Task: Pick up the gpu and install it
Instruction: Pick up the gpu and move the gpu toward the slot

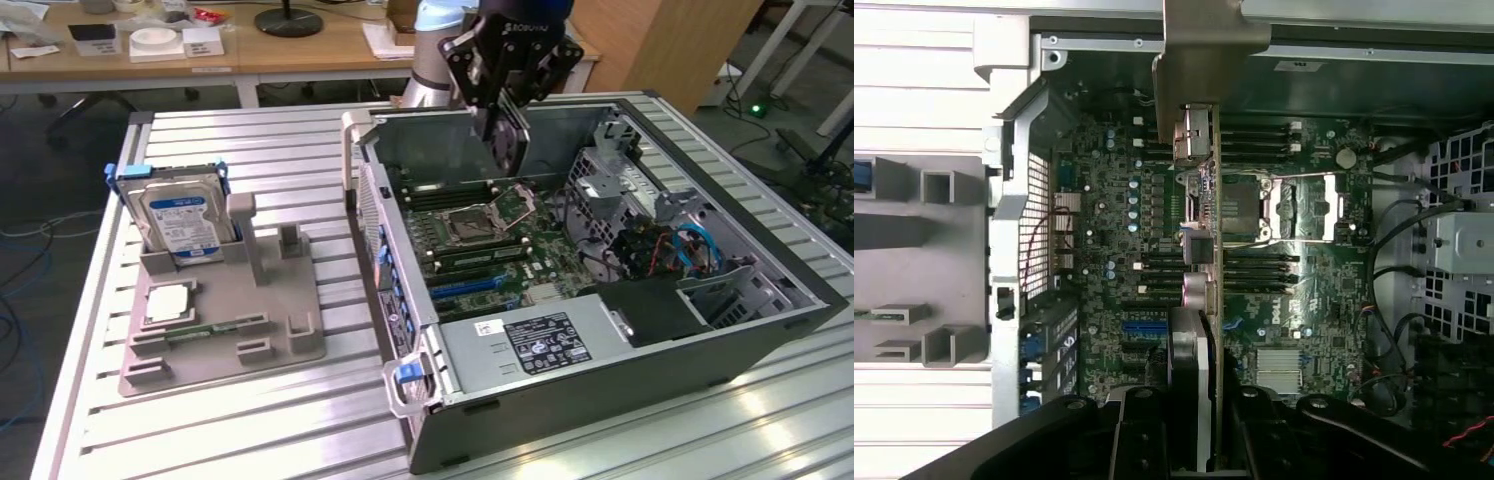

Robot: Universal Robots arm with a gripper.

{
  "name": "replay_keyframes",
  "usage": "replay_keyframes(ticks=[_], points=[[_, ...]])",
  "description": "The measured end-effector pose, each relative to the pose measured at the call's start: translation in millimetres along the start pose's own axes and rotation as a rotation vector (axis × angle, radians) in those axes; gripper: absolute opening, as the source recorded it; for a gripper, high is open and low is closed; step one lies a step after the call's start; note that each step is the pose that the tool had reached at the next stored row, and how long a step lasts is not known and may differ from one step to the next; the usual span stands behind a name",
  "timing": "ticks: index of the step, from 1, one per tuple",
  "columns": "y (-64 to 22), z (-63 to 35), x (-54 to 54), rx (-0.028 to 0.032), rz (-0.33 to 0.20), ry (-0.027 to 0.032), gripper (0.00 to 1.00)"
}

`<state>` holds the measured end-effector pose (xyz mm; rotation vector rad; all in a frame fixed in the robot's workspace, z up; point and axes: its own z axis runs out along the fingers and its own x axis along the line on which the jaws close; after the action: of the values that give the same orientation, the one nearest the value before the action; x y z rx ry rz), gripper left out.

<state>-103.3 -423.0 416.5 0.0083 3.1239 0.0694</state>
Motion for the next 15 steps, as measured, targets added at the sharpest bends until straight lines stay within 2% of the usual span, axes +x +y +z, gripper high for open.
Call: replay_keyframes(ticks=[15], points=[[0.1,0.4,-23.7,0.0000,0.000,0.0000,0.29]])
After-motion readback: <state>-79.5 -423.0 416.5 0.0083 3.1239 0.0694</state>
